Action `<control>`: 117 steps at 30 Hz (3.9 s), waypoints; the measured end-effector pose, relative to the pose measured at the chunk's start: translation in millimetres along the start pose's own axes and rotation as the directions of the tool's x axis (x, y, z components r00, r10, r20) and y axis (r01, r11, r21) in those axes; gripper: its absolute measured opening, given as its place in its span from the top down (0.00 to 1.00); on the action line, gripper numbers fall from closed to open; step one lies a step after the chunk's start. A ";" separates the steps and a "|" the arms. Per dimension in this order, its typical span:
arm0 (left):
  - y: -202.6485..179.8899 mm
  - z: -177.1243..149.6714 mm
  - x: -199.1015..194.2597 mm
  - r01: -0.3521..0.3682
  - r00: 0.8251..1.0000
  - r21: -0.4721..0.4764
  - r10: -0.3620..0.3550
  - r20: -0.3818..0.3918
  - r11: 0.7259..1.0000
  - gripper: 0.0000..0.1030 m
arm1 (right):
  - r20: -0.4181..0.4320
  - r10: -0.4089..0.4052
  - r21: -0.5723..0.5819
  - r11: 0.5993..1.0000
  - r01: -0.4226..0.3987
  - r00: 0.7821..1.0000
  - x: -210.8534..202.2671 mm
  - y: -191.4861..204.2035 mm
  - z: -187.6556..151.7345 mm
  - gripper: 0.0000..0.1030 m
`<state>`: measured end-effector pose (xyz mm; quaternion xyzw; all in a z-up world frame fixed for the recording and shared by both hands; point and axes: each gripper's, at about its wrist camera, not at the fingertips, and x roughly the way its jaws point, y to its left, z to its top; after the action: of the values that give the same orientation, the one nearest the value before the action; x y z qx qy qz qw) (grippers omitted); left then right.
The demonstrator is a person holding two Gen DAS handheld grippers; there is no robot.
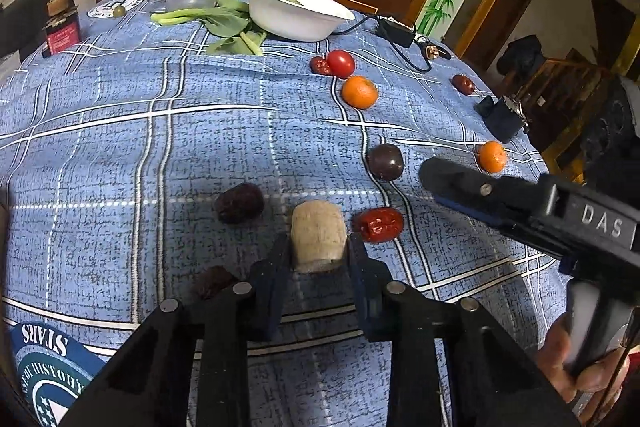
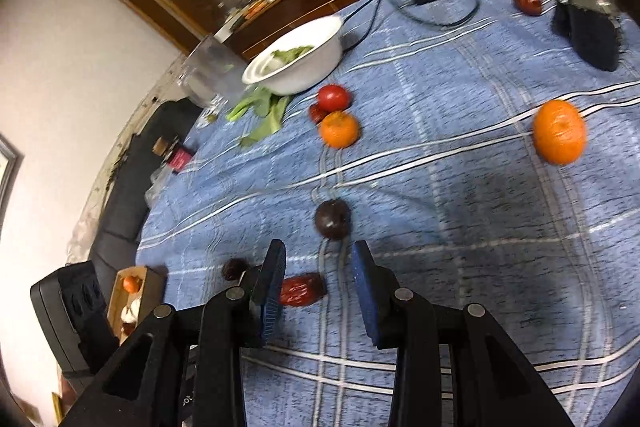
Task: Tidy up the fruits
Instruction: 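Grasp a beige block with the left tool while the right tool grasps a red date, then carry the beige block and red date into the box and open both tools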
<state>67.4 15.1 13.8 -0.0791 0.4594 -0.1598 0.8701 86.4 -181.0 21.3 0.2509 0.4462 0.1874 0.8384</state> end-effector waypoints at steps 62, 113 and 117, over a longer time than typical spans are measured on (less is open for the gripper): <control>67.0 -15.5 -77.9 0.294 0.947 -0.288 -0.237 0.217 0.911 0.73 | 0.163 -0.334 -0.331 0.868 0.370 0.928 -91.5 107.9 -127.2 0.72; 223.9 -140.4 -305.2 -0.150 0.882 -0.453 0.326 0.340 0.879 0.40 | -0.036 -0.058 -0.620 0.785 0.024 0.998 27.1 309.6 -224.0 0.44; 198.7 -136.7 -305.8 -0.144 0.889 -0.402 0.296 0.349 0.904 0.39 | 0.024 -0.067 -0.542 0.837 0.069 0.997 -1.4 283.0 -217.2 0.40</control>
<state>-165.6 309.7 116.7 -0.2169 0.2985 0.0495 0.9281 -122.8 100.8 85.2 -0.0122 0.3818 0.2756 0.8821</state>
